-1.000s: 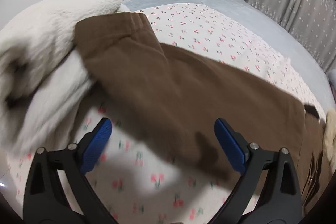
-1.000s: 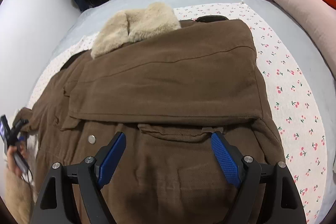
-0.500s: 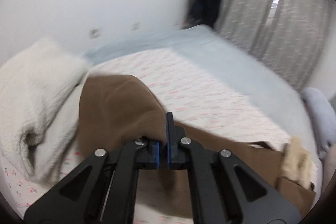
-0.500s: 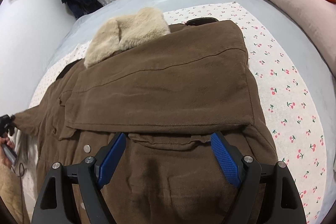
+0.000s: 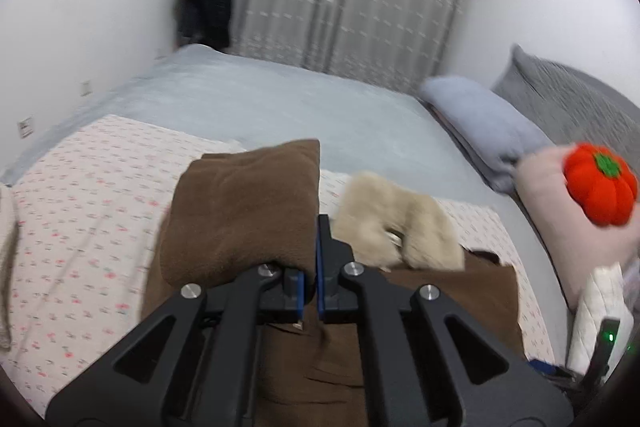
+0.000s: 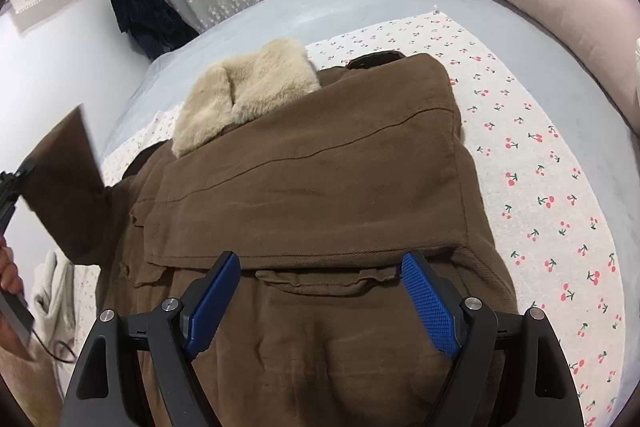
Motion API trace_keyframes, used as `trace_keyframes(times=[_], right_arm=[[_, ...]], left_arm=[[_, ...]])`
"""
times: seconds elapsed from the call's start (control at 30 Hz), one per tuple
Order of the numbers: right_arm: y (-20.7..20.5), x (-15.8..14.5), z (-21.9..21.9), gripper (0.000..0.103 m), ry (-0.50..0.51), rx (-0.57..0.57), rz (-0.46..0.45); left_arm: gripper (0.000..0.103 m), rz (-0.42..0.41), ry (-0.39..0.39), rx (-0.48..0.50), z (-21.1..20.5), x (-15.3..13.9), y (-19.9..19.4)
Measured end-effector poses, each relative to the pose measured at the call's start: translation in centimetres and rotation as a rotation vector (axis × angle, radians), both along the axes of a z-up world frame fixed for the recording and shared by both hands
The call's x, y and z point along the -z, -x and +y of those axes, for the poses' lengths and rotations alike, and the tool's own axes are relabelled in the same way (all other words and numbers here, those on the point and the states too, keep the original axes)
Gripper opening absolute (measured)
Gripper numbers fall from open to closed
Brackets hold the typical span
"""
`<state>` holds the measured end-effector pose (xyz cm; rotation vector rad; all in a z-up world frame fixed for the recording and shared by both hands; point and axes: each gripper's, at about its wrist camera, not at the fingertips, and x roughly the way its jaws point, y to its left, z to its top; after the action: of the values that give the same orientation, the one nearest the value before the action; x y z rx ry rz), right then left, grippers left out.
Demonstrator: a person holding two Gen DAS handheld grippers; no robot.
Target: Fold large clothes
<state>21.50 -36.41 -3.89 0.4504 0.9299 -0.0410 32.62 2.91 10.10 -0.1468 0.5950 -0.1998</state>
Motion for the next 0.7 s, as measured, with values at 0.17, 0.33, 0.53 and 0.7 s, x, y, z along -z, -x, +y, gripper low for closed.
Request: trace_keyframes(times=[0.17, 0.33, 0.53, 0.7], right_arm=[[0.5, -0.2, -0.8, 0.085, -0.012, 0.011, -0.006], [0.7, -0.3, -1.5, 0.085, -0.018, 0.028, -0.009], [0.6, -0.3, -1.5, 0.085, -0.023, 0.018, -0.008], [0.5, -0.2, -1.2, 0.085, -0.007, 0.000, -0.007]], left_arm=[[0.005, 0.071, -0.058, 0.212, -7.7, 4.1, 1.7], [0.006, 0.189, -0.123, 0.395, -12.9, 10.6, 3.7], [0.014, 0.246, -0.214, 0.443, -14.1, 16.6, 4.8], [0.061, 0.290, -0.197, 0.515, -13.8, 13.7, 6.5]])
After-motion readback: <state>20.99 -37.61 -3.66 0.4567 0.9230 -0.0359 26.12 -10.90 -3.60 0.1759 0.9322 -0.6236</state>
